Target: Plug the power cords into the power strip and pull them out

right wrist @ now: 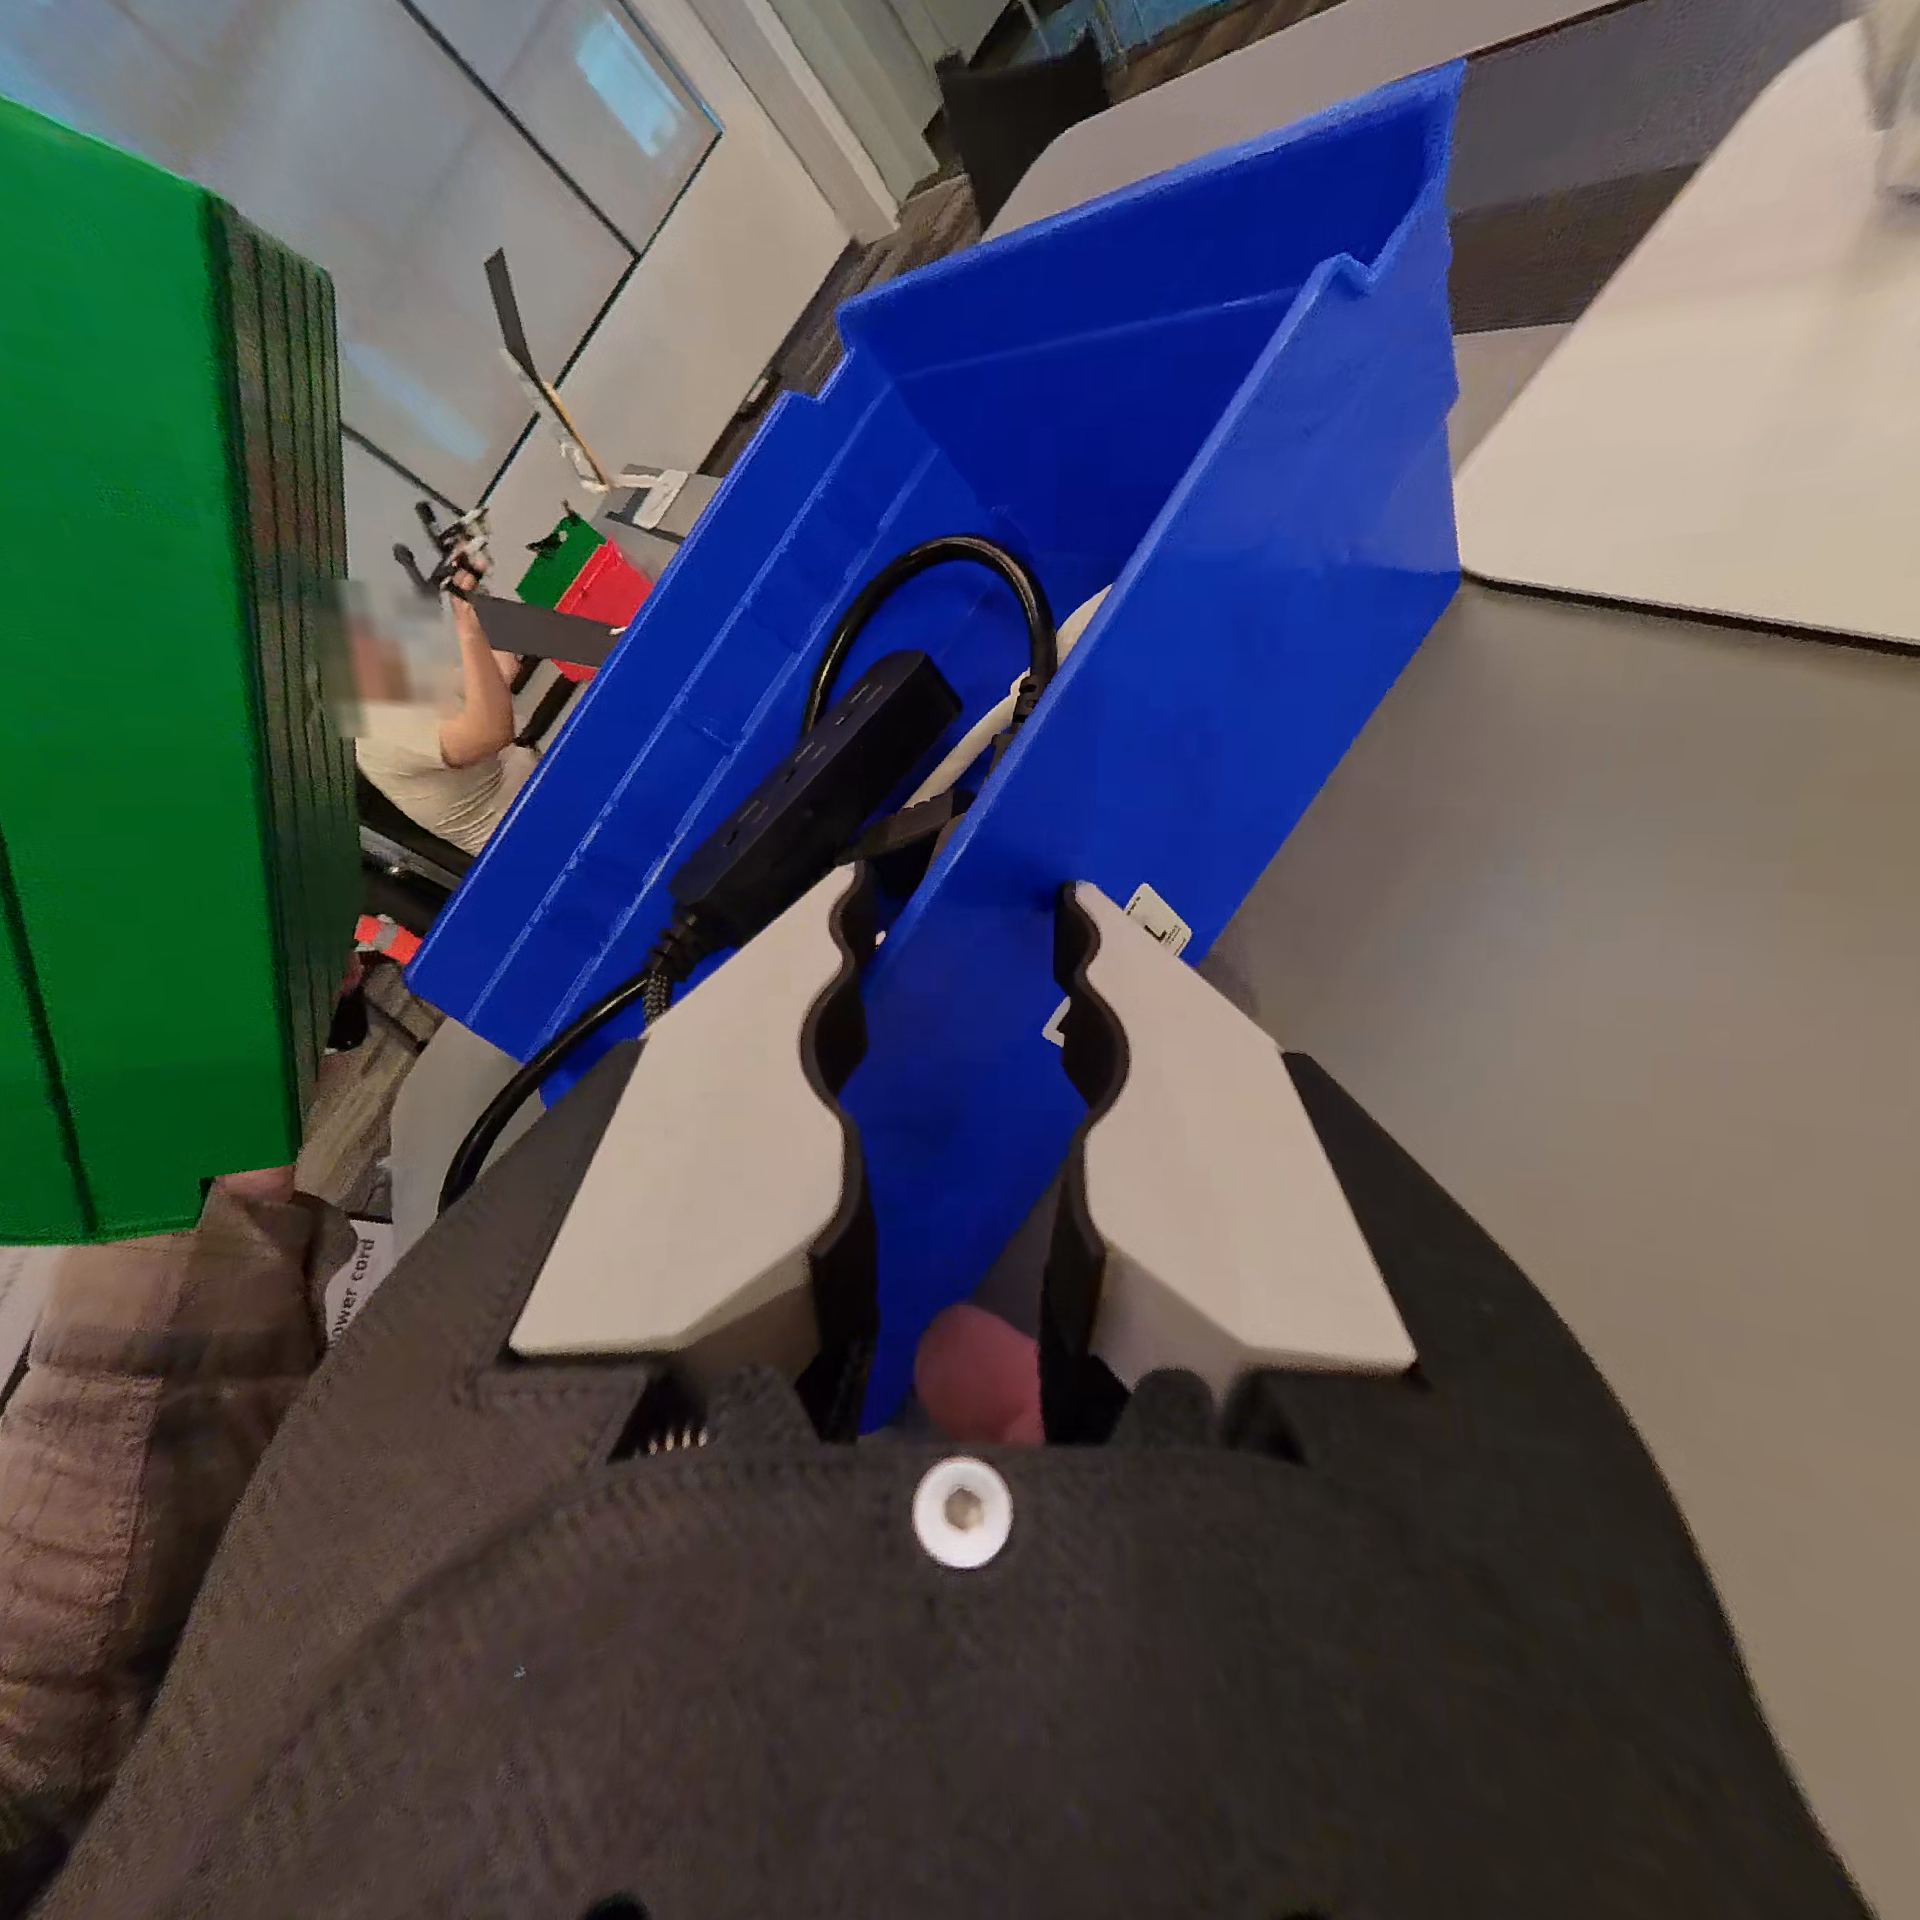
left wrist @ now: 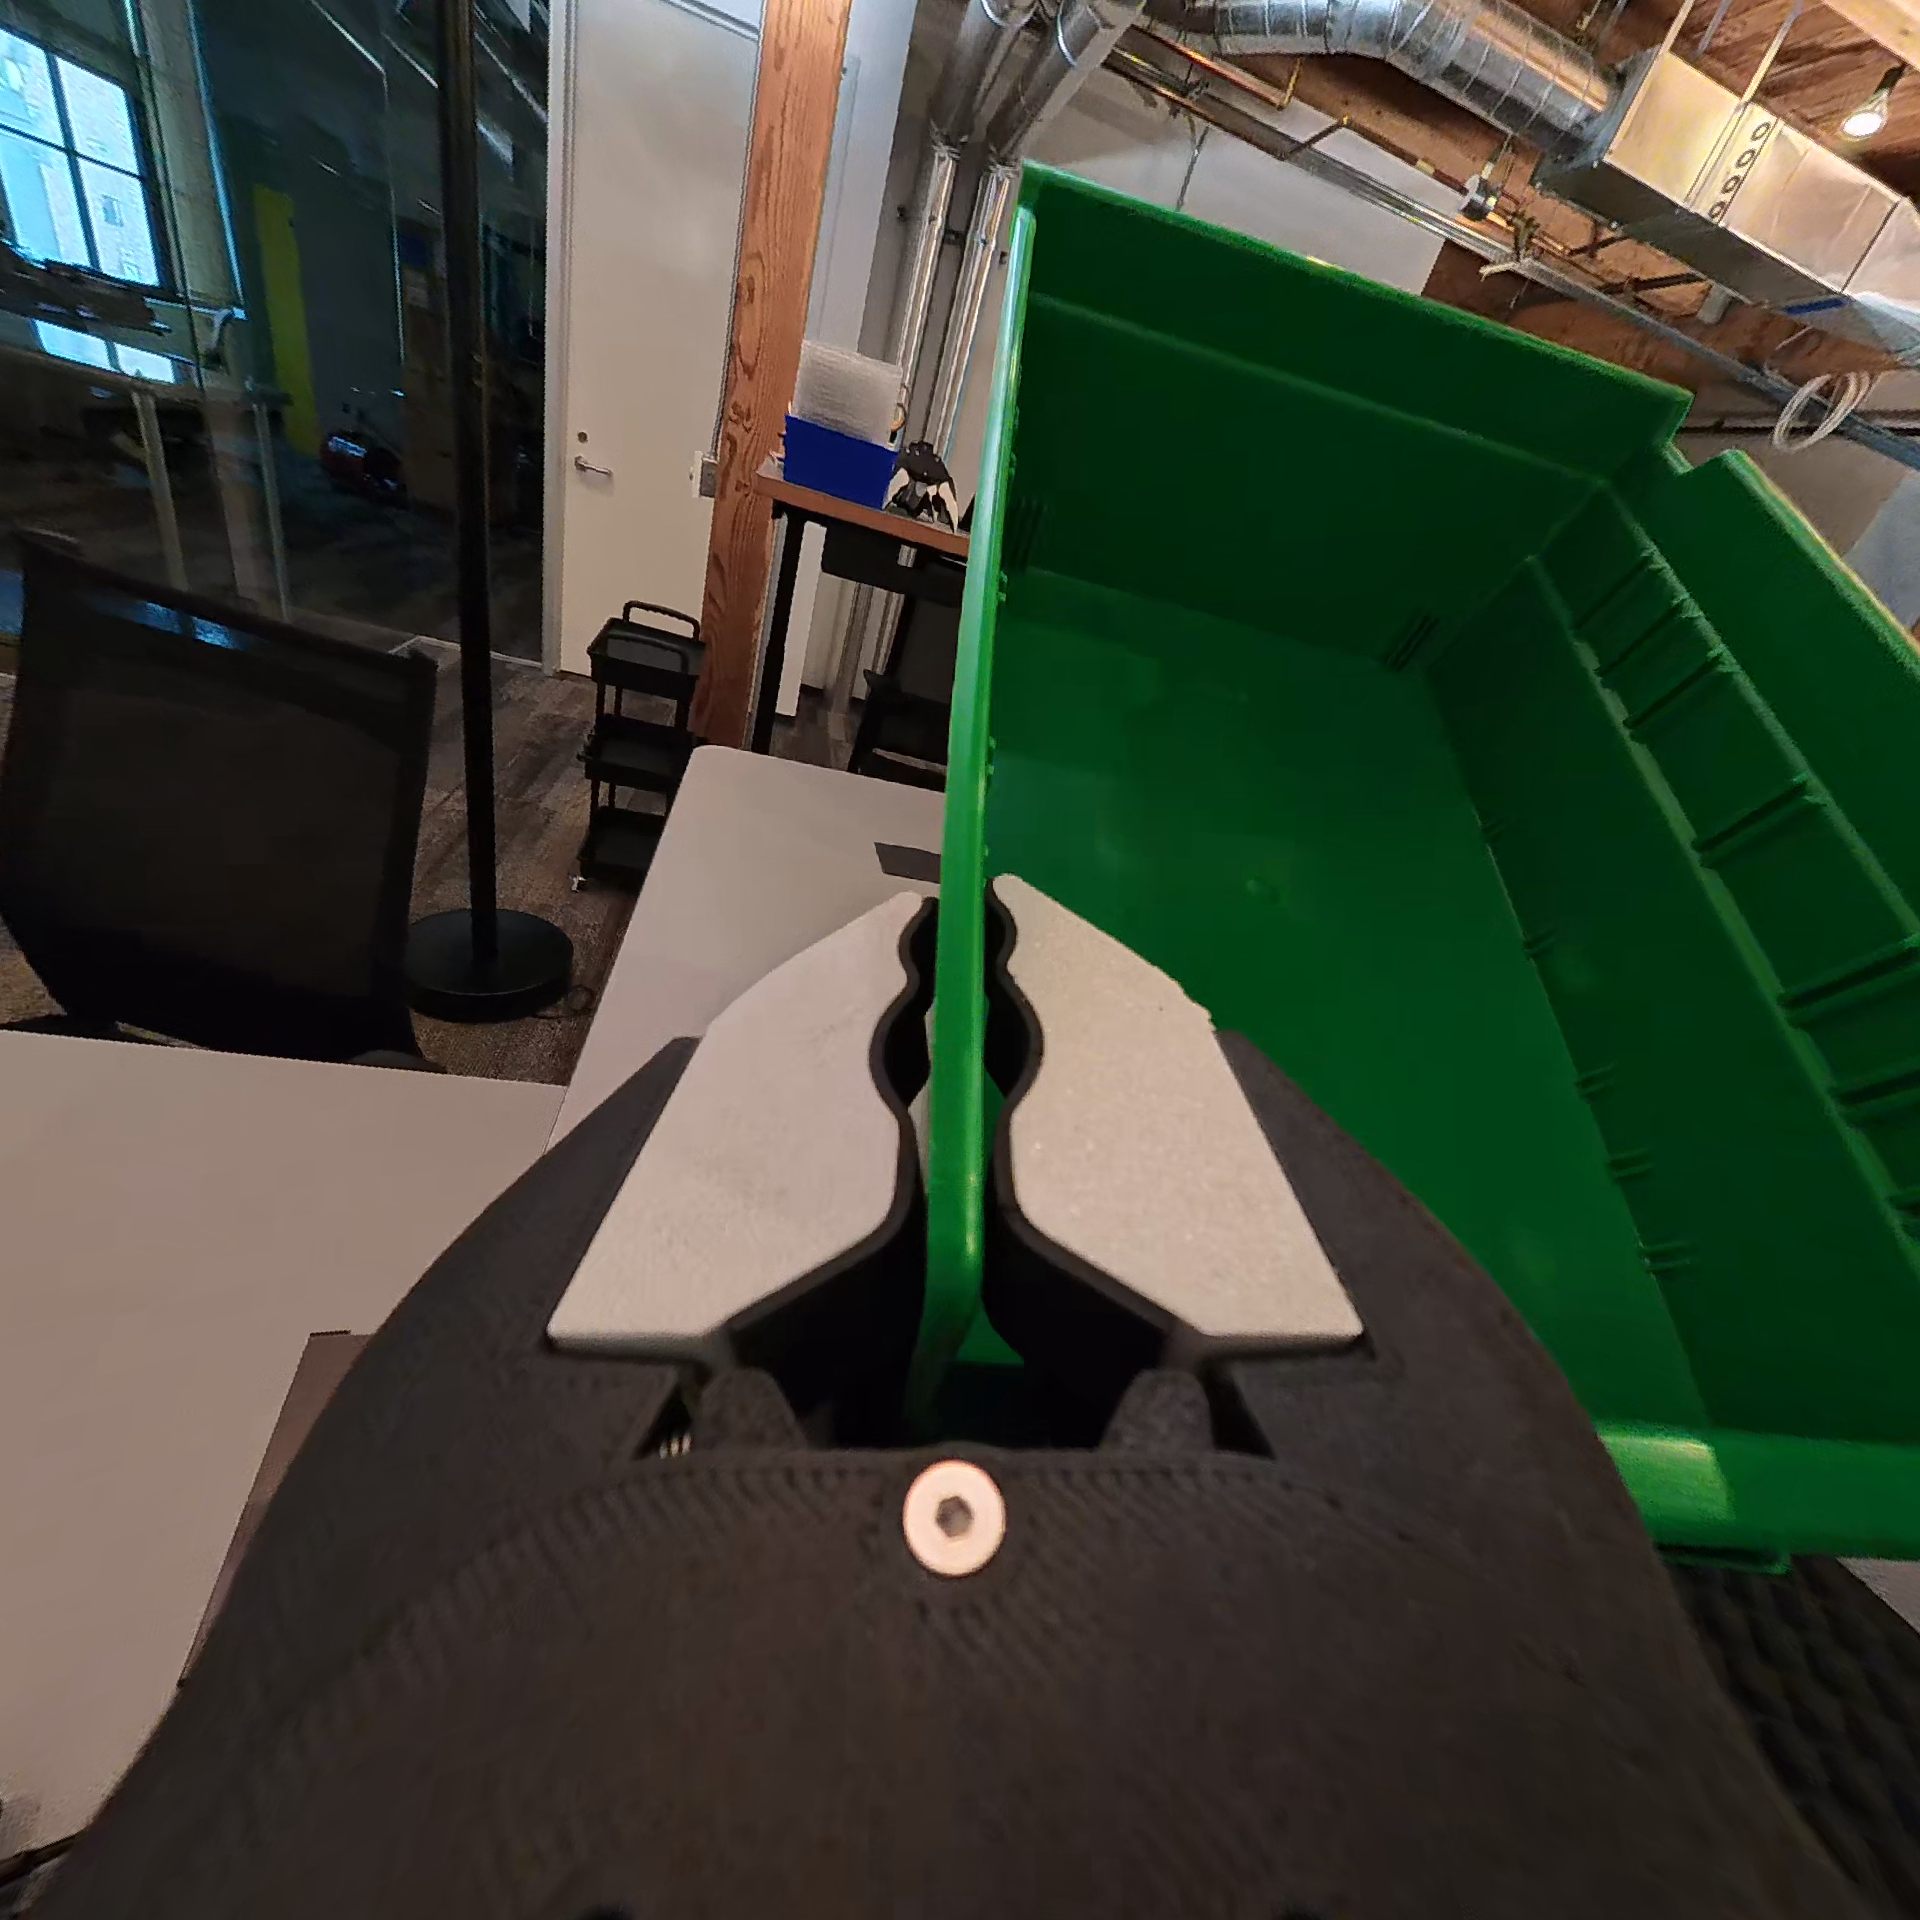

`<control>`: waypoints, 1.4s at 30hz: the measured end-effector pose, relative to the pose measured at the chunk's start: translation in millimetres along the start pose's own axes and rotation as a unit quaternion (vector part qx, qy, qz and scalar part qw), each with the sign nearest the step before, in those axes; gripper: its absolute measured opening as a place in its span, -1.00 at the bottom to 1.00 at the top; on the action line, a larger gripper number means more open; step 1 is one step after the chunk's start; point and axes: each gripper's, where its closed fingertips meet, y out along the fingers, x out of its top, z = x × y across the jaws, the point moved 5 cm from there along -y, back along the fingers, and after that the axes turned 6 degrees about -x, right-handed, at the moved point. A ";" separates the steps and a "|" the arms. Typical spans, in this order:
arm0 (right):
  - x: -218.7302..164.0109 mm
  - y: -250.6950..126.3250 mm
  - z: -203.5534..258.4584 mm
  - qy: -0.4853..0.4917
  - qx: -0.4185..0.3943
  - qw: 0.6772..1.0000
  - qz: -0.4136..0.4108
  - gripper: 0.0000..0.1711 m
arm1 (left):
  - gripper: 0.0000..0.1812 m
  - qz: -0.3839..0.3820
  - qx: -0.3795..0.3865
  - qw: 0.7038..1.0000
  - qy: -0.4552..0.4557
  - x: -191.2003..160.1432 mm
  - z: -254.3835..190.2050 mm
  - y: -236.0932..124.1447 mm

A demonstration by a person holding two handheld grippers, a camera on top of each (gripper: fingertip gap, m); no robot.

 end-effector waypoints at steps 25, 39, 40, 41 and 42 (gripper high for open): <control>54.8 46.3 58.1 -0.033 0.112 0.992 -0.053 -0.06 | -0.94 0.021 -0.010 0.999 0.026 28.9 -41.3 10.2; 7.1 -179.4 88.6 -0.098 0.119 0.974 -0.167 0.21 | -0.95 0.090 -0.140 0.980 0.113 -11.6 -197.0 148.2; 1.7 -183.3 84.3 -0.089 0.110 0.976 -0.164 0.22 | -0.94 0.098 -0.151 0.976 0.119 -18.8 -211.7 157.4; -2.3 -186.6 77.8 -0.076 0.095 0.979 -0.164 0.31 | -0.94 0.106 -0.165 0.973 0.119 -26.8 -227.2 166.2; -4.6 -190.8 70.0 -0.067 0.077 0.981 -0.168 0.46 | -0.94 0.114 -0.174 0.970 0.121 -35.5 -241.9 174.6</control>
